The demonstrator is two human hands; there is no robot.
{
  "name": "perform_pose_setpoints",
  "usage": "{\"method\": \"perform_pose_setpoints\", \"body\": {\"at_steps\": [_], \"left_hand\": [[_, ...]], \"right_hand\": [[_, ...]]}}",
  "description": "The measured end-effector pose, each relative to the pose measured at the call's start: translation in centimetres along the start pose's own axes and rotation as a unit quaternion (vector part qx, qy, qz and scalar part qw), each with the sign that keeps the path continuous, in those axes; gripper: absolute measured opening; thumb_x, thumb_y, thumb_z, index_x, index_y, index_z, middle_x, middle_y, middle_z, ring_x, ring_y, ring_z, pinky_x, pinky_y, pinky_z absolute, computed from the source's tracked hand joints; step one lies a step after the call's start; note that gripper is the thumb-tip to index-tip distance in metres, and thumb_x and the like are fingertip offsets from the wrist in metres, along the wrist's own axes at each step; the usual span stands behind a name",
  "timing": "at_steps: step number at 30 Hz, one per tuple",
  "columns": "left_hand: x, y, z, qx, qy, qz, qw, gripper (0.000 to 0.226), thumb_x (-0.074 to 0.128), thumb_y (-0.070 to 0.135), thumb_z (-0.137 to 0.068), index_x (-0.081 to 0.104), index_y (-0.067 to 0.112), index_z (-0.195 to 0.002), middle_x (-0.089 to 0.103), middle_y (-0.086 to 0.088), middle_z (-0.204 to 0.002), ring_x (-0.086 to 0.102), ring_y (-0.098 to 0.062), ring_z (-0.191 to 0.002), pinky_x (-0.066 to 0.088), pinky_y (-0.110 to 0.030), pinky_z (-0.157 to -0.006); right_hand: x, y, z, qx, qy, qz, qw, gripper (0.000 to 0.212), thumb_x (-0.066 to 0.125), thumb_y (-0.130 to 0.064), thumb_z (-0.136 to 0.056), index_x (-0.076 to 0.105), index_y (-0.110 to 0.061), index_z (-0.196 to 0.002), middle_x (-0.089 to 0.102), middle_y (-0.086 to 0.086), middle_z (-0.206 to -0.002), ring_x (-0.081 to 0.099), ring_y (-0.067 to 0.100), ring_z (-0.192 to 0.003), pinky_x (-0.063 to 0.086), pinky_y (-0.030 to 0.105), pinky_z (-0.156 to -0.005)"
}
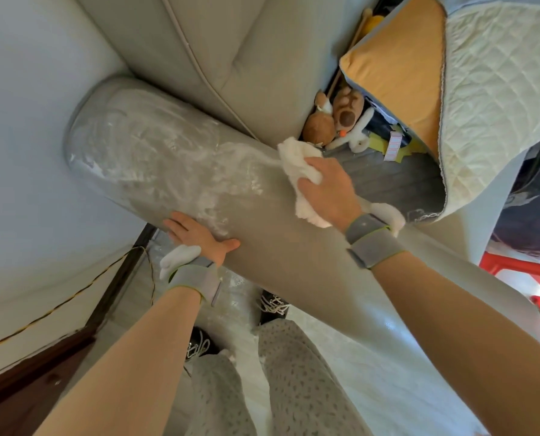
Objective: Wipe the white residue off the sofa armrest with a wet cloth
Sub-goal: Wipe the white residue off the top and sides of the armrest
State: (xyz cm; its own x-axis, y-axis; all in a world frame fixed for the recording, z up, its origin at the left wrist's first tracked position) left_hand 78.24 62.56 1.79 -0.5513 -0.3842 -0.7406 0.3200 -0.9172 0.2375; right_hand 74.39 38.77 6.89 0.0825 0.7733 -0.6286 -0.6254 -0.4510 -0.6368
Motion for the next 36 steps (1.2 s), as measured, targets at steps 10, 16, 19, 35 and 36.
{"method": "perform_pose_setpoints", "body": {"at_steps": [10, 16, 19, 35, 36], "left_hand": [[0.4, -0.4, -0.2, 0.014, -0.007, 0.027, 0.999, 0.13, 0.082, 0.033, -0.064, -0.013, -0.004, -0.144, -0.012, -0.024, -0.154, 0.001, -0.034, -0.145, 0.008, -0.039, -0.119], [0.8, -0.4, -0.7, -0.016, 0.033, 0.016, 0.999, 0.136, 0.086, 0.038, -0.055, -0.007, -0.007, -0.145, -0.004, -0.024, -0.155, -0.001, -0.034, -0.145, -0.002, -0.033, -0.115], [0.7, 0.0, -0.8, -0.011, 0.034, 0.001, 0.999, 0.133, 0.087, 0.035, -0.056, -0.003, -0.008, -0.145, -0.001, -0.026, -0.154, 0.0, -0.036, -0.145, -0.002, -0.037, -0.116], [0.3, -0.2, -0.5, -0.021, 0.021, -0.007, 1.0, 0.135, 0.086, 0.036, -0.056, -0.006, -0.005, -0.145, -0.003, -0.025, -0.155, -0.002, -0.038, -0.144, 0.0, -0.041, -0.116], [0.3, -0.2, -0.5, -0.021, 0.025, -0.006, 0.999, 0.135, 0.086, 0.036, -0.056, -0.006, -0.005, -0.145, -0.003, -0.025, -0.155, -0.002, -0.037, -0.145, 0.0, -0.041, -0.116]], "right_hand": [[0.7, 2.6, -4.3, 0.163, 0.011, 0.118, 0.979, 0.04, 0.041, -0.031, -0.09, 0.051, -0.015, -0.126, 0.053, 0.014, -0.129, 0.05, 0.037, -0.115, 0.038, 0.038, -0.089], [5.1, -5.3, -5.9, 0.002, -0.02, 0.106, 0.994, 0.038, 0.046, -0.026, -0.088, 0.052, -0.018, -0.125, 0.052, 0.013, -0.126, 0.053, 0.037, -0.11, 0.037, 0.032, -0.077], [8.0, -8.9, -3.3, -0.112, -0.084, 0.101, 0.985, 0.041, 0.05, -0.026, -0.091, 0.048, -0.023, -0.132, 0.046, 0.008, -0.134, 0.048, 0.031, -0.118, 0.038, 0.034, -0.092], [2.4, -3.3, 1.7, -0.071, -0.142, -0.103, 0.982, 0.015, 0.057, -0.012, -0.091, 0.062, -0.009, -0.104, 0.056, 0.006, -0.115, 0.049, 0.012, -0.104, 0.037, 0.018, -0.086], [2.2, -3.5, 1.8, -0.106, -0.107, -0.039, 0.988, 0.018, 0.06, -0.013, -0.089, 0.066, -0.009, -0.105, 0.051, 0.007, -0.122, 0.043, 0.014, -0.112, 0.031, 0.021, -0.093]]}}
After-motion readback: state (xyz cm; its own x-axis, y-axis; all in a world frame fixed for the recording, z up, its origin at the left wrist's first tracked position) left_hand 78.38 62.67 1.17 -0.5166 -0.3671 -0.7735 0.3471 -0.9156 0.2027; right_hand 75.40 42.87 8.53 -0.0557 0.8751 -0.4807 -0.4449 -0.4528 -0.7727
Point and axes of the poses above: each hand's wrist, its own z-axis away from the middle knuckle, its own x-axis out of the palm, y = z × x, the point moved 6 cm from there along -z, towards the middle knuckle
